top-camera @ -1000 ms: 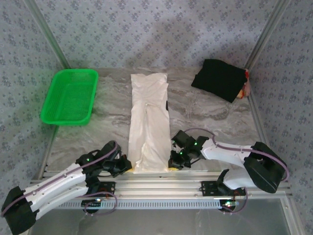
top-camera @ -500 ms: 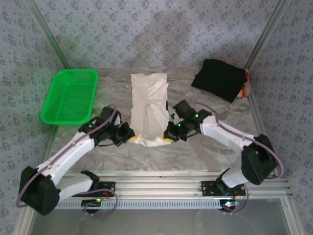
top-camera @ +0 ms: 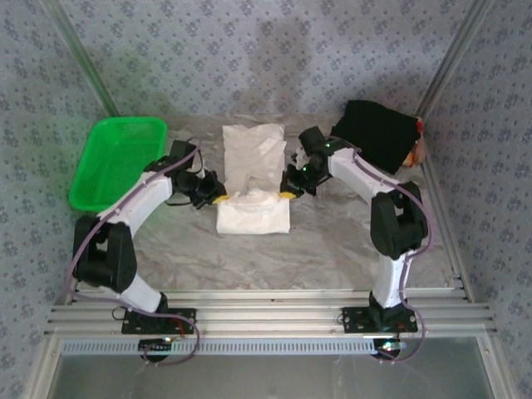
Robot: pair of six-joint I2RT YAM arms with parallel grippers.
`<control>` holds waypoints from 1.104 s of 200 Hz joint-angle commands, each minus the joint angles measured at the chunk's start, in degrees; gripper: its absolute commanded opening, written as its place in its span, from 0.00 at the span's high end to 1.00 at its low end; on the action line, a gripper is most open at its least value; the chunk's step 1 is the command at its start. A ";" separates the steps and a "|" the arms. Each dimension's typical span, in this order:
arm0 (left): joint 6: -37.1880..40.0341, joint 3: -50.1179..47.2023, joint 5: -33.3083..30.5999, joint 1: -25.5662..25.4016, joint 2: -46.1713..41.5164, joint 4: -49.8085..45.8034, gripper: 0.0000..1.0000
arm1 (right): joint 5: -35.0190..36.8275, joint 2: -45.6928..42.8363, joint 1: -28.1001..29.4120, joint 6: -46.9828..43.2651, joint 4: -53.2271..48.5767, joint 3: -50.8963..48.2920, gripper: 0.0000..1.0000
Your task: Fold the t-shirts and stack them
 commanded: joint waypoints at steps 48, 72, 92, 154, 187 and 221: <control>6.94 13.71 3.23 3.53 13.55 -1.95 1.00 | -2.93 12.67 -3.64 -4.91 -6.95 14.75 1.00; 7.46 17.20 3.54 4.06 16.98 -2.28 1.00 | -3.29 15.79 -3.92 -5.12 -7.69 18.05 1.00; 8.04 19.57 3.72 4.43 19.83 -2.46 1.00 | -3.09 17.83 -4.26 -5.33 -8.10 20.34 1.00; 10.02 25.21 3.37 5.31 26.85 -3.95 1.00 | -2.76 22.28 -5.17 -4.56 -7.18 23.62 1.00; 10.16 28.39 3.37 5.66 30.60 -3.78 0.98 | -2.47 24.26 -5.51 -3.63 -5.85 24.52 0.99; 6.84 33.48 6.53 6.52 34.10 -0.59 0.82 | -2.25 26.82 -6.38 -0.68 -3.23 26.89 0.79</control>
